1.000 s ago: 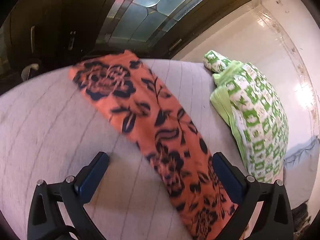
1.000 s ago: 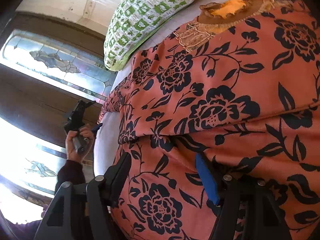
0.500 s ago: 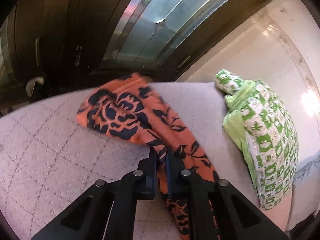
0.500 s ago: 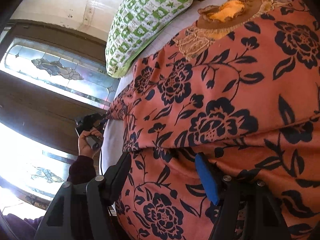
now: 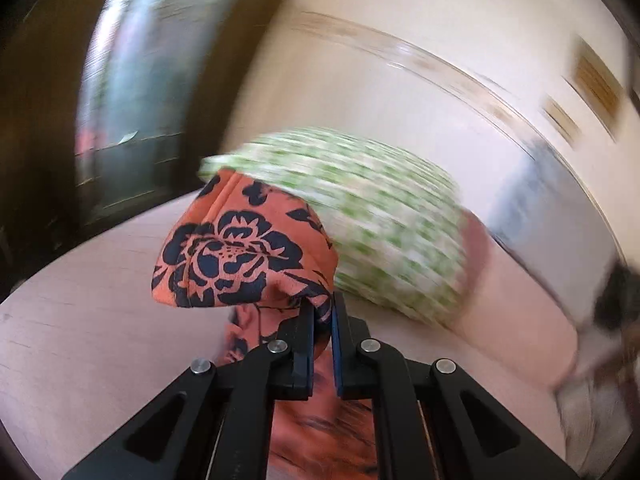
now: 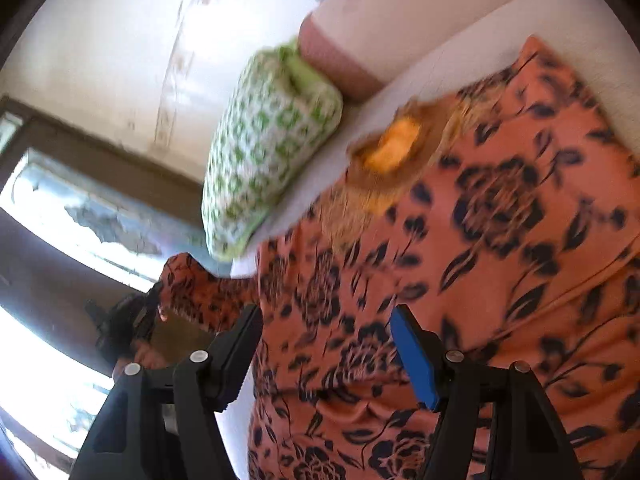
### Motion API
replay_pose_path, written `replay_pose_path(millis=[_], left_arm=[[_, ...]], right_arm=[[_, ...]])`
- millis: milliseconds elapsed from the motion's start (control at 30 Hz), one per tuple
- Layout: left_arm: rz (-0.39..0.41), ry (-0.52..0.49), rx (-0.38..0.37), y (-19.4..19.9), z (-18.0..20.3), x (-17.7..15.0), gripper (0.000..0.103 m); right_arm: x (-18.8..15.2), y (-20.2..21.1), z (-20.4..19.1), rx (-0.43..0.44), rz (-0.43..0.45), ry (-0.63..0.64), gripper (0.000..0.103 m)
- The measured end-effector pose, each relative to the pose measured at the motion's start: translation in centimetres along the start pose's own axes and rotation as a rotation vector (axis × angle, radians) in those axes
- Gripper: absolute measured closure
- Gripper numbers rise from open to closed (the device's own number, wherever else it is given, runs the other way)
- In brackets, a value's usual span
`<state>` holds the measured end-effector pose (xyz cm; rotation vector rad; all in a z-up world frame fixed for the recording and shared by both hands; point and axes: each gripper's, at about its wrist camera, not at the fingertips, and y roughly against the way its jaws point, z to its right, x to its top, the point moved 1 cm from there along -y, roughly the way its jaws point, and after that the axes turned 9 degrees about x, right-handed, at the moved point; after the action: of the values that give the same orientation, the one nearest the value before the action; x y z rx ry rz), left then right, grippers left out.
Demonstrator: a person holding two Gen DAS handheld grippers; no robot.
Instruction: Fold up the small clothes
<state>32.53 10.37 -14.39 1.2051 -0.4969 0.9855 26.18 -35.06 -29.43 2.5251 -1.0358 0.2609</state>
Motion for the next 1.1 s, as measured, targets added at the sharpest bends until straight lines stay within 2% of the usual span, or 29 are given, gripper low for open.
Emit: replay_pose_path(millis=[67, 167, 233, 267, 333, 367, 433, 467, 500, 600, 667, 800, 867, 967, 1033, 1100], left_arm=[[-0.003, -0.09, -0.064, 1.4, 5.5, -2.4, 0.097], [-0.056, -0.252, -0.159, 2.5, 14.0, -7.8, 0.097], [-0.126, -0.352, -0.207, 2.3, 18.8, -11.9, 0.096], [-0.191, -0.395, -0.232, 1.8, 21.0, -14.0, 0.095], [-0.302, -0.434, -0.262, 1.2, 23.1, -16.3, 0.086], [-0.333, -0.443, -0.273, 1.4, 23.5, -17.0, 0.075], [-0.308, -0.467, -0.297, 3.0, 23.1, -16.8, 0.053], [-0.267, -0.483, -0.289, 4.1, 22.5, -16.2, 0.035], [-0.216, -0.483, -0.265, 5.0, 21.8, -15.6, 0.025], [-0.114, -0.433, -0.185, 5.7, 18.7, -13.1, 0.023], [-0.103, -0.392, -0.09, 4.6, 15.9, -11.5, 0.023], [-0.076, -0.31, 0.166, 0.0, 9.8, -10.0, 0.023], [-0.115, -0.272, 0.254, -2.8, 7.1, -9.9, 0.024], [-0.168, -0.236, 0.281, -5.6, 4.6, -10.0, 0.024], [-0.203, -0.25, 0.319, -7.5, 4.2, -9.9, 0.024], [-0.23, -0.266, 0.318, -8.6, 4.5, -9.9, 0.024]], right_arm=[[1.0, 1.6, 0.1, -0.004, 0.045, -0.001, 0.033], [2.3, 4.1, 0.2, -0.044, 0.119, 0.038, 0.033], [3.4, 6.3, 0.6, -0.082, 0.178, 0.064, 0.033], [4.0, 7.6, 1.1, -0.101, 0.212, 0.062, 0.033], [5.1, 9.8, 2.2, -0.124, 0.261, 0.034, 0.033], [5.7, 11.1, 3.0, -0.137, 0.286, 0.011, 0.03], [6.6, 12.7, 3.9, -0.155, 0.323, -0.02, 0.029], [6.8, 13.3, 4.3, -0.152, 0.338, -0.034, 0.027], [7.2, 13.6, 4.6, -0.145, 0.338, -0.048, 0.024], [7.4, 12.9, 4.6, -0.148, 0.312, -0.058, 0.023], [7.0, 11.7, 4.3, -0.151, 0.285, -0.055, 0.023], [6.7, 8.1, 3.2, -0.149, 0.209, -0.005, 0.023], [6.6, 5.9, 1.5, -0.16, 0.193, 0.073, 0.023], [7.0, 2.2, -1.6, -0.148, 0.161, 0.227, 0.023], [7.4, -0.3, -3.1, -0.14, 0.135, 0.299, 0.023], [7.7, -3.1, -4.2, -0.127, 0.078, 0.343, 0.024]])
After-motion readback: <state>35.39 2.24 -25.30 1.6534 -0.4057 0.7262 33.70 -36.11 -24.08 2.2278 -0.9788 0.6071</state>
